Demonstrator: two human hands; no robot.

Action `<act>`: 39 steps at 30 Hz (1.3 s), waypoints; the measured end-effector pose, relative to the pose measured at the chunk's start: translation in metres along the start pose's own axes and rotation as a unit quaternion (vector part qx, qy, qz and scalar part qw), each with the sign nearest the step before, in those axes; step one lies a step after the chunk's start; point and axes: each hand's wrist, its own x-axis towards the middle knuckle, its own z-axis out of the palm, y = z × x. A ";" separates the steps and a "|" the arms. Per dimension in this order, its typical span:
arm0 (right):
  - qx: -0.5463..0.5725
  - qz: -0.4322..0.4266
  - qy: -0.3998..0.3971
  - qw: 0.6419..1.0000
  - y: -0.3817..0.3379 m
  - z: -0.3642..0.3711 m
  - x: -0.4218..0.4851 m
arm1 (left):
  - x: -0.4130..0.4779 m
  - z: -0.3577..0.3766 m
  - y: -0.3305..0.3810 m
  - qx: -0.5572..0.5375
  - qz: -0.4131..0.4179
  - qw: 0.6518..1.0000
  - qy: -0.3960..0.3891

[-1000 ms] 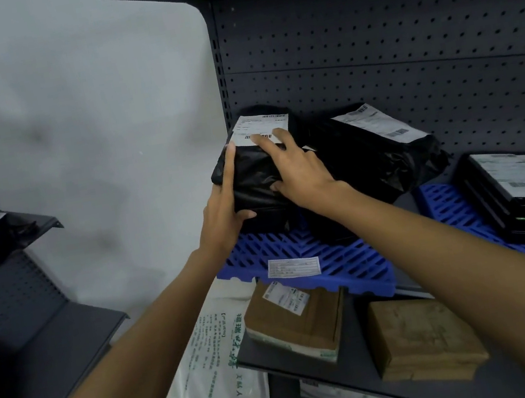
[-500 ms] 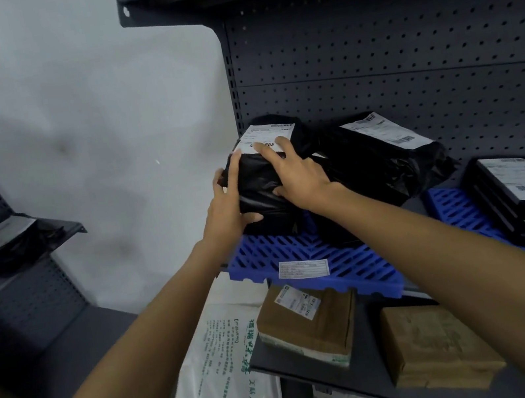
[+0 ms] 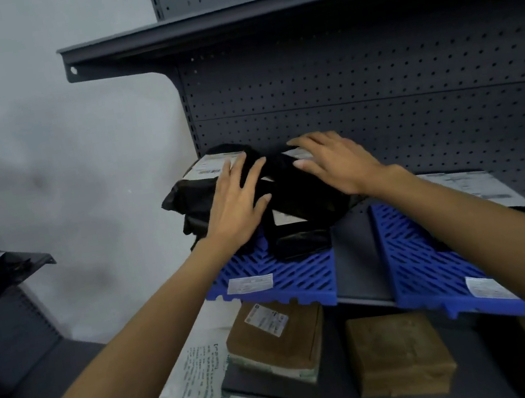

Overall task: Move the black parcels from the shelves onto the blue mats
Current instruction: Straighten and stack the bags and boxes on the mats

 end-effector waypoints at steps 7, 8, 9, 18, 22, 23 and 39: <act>0.057 0.019 -0.119 0.991 0.101 0.006 -0.041 | 0.023 0.037 0.070 -0.033 -0.008 0.999 -0.033; 0.074 0.013 -0.139 0.987 0.109 0.010 -0.043 | 0.024 0.043 0.078 -0.050 -0.018 0.998 -0.035; 0.099 0.009 -0.160 0.982 0.117 0.015 -0.043 | 0.024 0.048 0.084 -0.070 -0.032 0.996 -0.036; 0.199 -0.065 -0.144 0.967 0.148 0.053 -0.017 | 0.020 0.080 0.134 -0.178 -0.120 0.975 0.060; 0.219 -0.073 -0.112 0.967 0.155 0.060 -0.001 | 0.027 0.086 0.146 -0.141 -0.127 0.979 0.077; 0.220 -0.077 -0.112 0.966 0.156 0.062 0.003 | 0.029 0.088 0.147 -0.130 -0.134 0.980 0.075; 0.344 -0.085 -0.174 0.919 0.151 0.076 0.006 | 0.033 0.110 0.148 -0.112 -0.160 0.975 0.109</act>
